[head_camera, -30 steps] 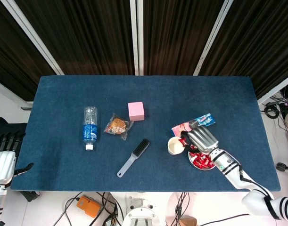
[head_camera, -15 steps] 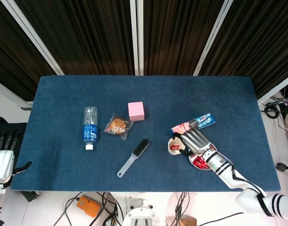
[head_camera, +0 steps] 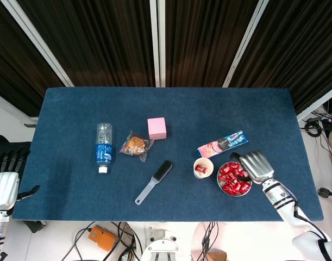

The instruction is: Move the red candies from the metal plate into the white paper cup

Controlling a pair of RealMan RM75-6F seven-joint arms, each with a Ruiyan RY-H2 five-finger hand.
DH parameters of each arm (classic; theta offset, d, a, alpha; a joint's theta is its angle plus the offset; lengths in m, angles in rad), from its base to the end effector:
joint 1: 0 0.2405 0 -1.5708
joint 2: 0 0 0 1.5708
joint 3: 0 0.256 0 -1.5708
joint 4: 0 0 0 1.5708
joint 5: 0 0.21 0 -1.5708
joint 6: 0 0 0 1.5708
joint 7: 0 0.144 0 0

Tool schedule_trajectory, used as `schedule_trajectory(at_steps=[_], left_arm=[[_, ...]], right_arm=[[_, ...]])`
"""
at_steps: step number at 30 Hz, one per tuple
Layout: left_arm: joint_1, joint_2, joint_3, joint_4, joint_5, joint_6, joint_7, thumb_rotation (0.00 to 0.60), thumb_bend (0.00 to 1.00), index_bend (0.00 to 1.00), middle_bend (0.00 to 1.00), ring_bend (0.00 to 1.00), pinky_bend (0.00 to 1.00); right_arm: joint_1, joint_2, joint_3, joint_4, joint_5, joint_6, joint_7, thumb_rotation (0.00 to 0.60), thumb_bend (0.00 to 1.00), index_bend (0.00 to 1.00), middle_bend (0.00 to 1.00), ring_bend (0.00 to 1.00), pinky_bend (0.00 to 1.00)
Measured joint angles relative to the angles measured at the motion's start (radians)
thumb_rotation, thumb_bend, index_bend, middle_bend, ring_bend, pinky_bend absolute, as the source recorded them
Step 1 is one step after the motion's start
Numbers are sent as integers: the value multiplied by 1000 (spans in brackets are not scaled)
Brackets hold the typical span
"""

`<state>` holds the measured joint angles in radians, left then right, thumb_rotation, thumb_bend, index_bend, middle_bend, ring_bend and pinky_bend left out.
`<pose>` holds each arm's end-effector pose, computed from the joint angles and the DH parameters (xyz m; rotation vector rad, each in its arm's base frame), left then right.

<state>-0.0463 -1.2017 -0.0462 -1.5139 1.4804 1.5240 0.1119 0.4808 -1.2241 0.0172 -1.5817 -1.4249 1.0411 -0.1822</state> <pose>-0.3302 0.1685 0.1472 -1.3625 -0.8144 -0.7902 -0.2514 -0.2753 0.0685 1.9005 -0.8678 0.7470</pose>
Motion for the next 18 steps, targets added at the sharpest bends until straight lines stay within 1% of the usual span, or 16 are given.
schedule_trajectory(at_steps=[6,18], left_arm=[[1,-1,2,-4,4,3,4,600,0,100,58,0,0],[9,-1,3,2,-5,8,-4,600,0,100,58,0,0]], right_arm=[[5,-42,-17,67,30,-63,-21,600,309,459,805,950,1000],[33,-85,-8,116,73,-126,-25,600,390,481,805,950,1000]])
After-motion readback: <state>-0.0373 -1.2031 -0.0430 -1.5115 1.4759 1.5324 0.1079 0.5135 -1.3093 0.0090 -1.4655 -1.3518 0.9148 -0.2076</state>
